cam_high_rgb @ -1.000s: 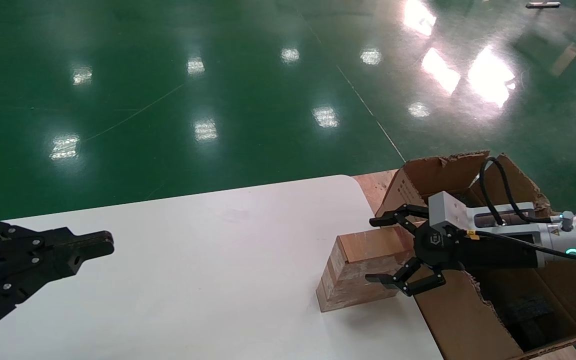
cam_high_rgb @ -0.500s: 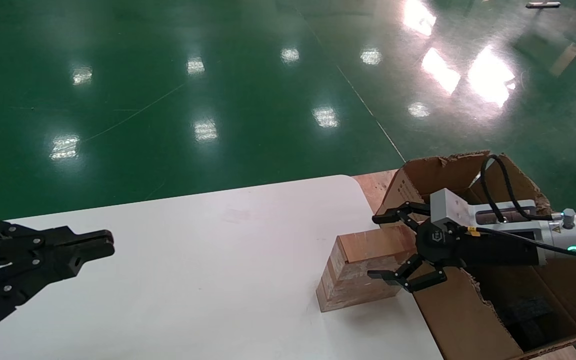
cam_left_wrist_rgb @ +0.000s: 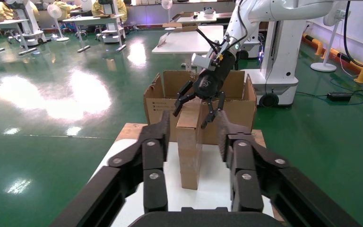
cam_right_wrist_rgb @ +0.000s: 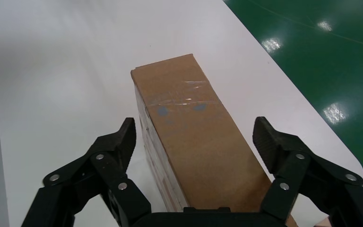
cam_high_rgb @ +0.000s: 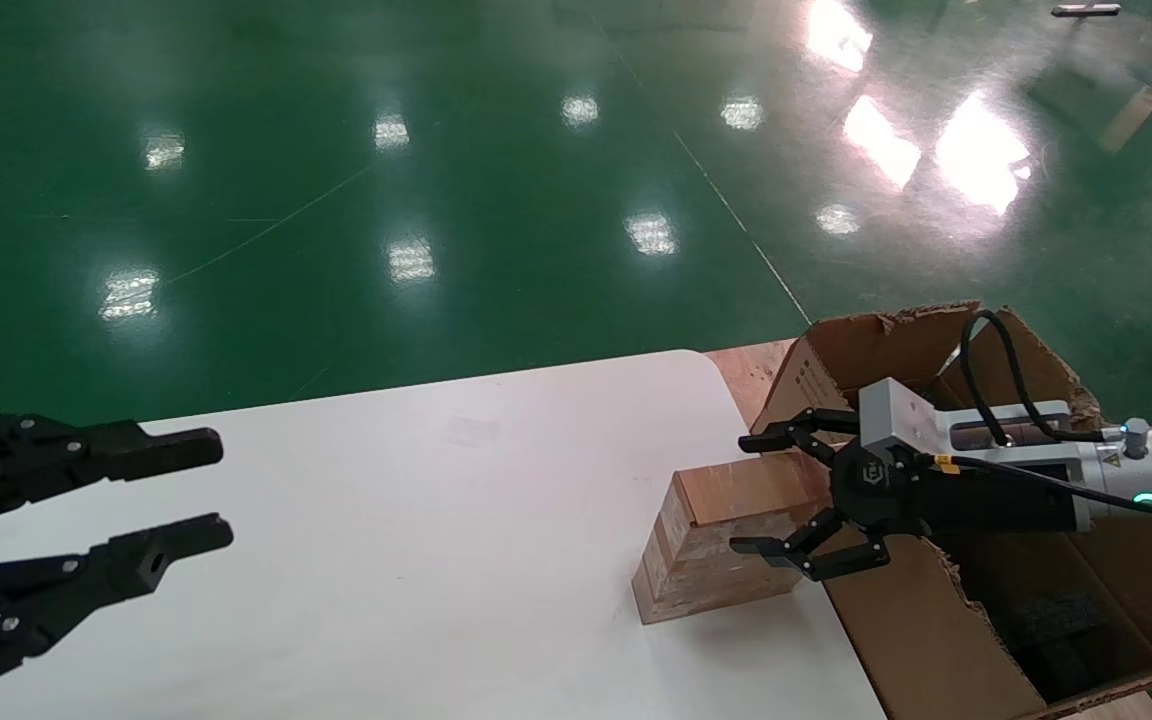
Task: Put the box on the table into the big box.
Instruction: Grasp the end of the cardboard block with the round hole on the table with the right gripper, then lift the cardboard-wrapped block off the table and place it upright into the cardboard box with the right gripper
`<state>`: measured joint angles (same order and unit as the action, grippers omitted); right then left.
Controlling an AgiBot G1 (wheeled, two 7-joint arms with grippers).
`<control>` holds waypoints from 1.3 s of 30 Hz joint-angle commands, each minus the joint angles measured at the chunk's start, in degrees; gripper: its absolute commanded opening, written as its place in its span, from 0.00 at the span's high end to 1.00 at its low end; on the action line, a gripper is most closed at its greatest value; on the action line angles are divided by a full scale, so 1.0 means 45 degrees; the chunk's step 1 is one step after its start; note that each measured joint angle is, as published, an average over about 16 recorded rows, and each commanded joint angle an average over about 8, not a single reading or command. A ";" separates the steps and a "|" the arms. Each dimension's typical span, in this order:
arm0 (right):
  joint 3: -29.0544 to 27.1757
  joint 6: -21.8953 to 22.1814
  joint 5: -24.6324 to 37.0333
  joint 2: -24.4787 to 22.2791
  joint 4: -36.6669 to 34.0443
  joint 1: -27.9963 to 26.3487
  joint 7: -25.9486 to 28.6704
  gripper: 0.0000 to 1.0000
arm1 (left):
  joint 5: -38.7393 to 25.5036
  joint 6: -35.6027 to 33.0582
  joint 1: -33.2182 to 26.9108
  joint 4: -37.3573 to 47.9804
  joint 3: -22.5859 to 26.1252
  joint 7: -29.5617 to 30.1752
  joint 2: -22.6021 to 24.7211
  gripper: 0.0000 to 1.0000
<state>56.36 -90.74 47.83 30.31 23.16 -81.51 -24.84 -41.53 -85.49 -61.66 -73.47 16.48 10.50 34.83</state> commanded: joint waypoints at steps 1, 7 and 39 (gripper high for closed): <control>-0.0008 0.0000 0.0003 -0.0001 0.0007 0.0007 0.0002 1.00 | 0.0000 0.0000 0.0000 0.0000 0.0000 0.0000 0.0000 0.00; -0.0018 -0.0001 0.0009 -0.0004 0.0015 0.0016 0.0006 1.00 | 0.0000 0.0000 0.0000 0.0000 0.0000 0.0000 0.0000 0.00; -0.1251 0.2030 -0.2339 -0.3615 0.4889 -0.2749 0.7493 1.00 | 0.0009 0.0000 -0.0010 0.0012 0.0018 -0.0011 -0.0003 0.00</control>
<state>51.12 -81.71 38.84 14.17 44.88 -93.51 6.66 -41.49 -85.50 -61.70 -73.42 16.56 10.44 34.82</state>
